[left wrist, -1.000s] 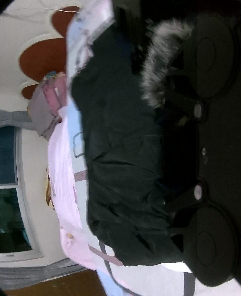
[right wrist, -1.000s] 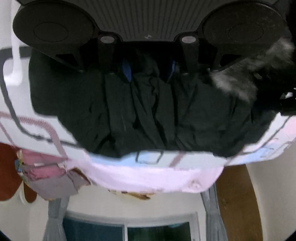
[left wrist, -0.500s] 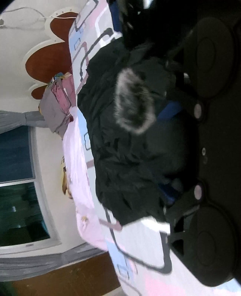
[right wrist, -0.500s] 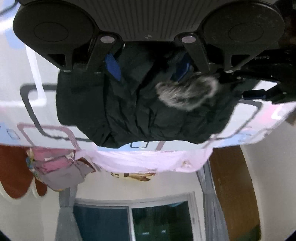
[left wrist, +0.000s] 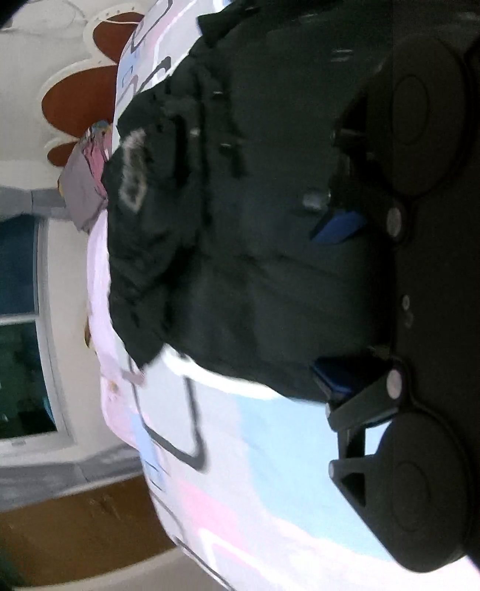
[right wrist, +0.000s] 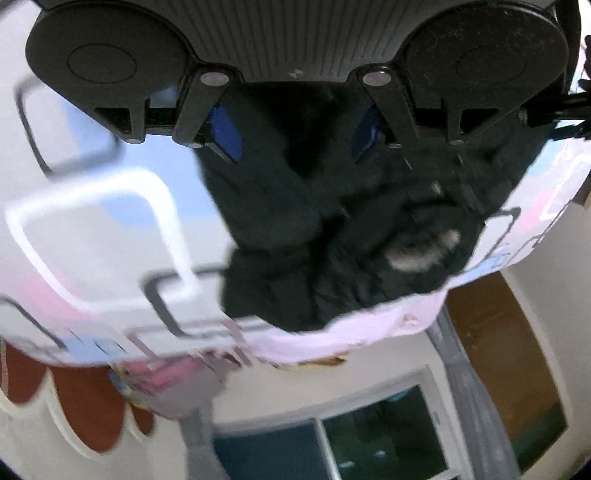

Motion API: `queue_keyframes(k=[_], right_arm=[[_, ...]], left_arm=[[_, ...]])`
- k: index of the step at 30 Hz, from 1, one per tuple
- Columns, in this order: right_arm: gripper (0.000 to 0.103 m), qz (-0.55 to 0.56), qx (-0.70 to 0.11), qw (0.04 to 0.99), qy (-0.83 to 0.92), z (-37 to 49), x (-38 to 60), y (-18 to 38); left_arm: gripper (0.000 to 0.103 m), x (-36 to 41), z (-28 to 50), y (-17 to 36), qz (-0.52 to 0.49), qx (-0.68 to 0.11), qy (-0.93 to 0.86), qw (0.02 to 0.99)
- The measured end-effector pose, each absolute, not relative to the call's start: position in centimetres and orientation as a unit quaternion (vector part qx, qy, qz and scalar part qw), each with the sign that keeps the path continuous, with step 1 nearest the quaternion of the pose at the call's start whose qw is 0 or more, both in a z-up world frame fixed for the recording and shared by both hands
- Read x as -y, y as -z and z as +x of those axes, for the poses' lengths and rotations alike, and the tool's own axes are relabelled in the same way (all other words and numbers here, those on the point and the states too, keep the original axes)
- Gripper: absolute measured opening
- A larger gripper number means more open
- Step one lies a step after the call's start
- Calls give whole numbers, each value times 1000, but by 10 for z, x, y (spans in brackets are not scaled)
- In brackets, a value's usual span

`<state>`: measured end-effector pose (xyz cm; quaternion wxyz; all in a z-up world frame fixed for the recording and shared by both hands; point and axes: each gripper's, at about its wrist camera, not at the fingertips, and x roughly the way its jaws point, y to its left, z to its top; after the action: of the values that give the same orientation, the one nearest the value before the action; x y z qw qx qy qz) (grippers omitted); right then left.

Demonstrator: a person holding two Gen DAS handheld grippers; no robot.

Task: Fold large clothes
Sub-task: 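Grasp the coat hem with both tools and lift it toward the hood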

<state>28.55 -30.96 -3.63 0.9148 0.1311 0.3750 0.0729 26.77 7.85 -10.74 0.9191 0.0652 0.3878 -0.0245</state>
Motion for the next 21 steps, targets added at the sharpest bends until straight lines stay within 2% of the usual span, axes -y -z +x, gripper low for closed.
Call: queue_keyframes(k=[8, 16, 20, 21], right_arm=[[66, 205, -406, 889, -59, 194, 364, 61], [66, 236, -421, 873, -69, 151, 374, 73], [66, 264, -429, 861, -75, 142, 377, 86], [66, 268, -430, 859, -76, 142, 377, 90]], left_arm=[[71, -100, 189, 112, 35, -404, 1, 914], [73, -105, 153, 115, 10, -416, -1, 909], [70, -118, 139, 122, -41, -427, 16, 903], [64, -122, 136, 123, -62, -426, 23, 902]])
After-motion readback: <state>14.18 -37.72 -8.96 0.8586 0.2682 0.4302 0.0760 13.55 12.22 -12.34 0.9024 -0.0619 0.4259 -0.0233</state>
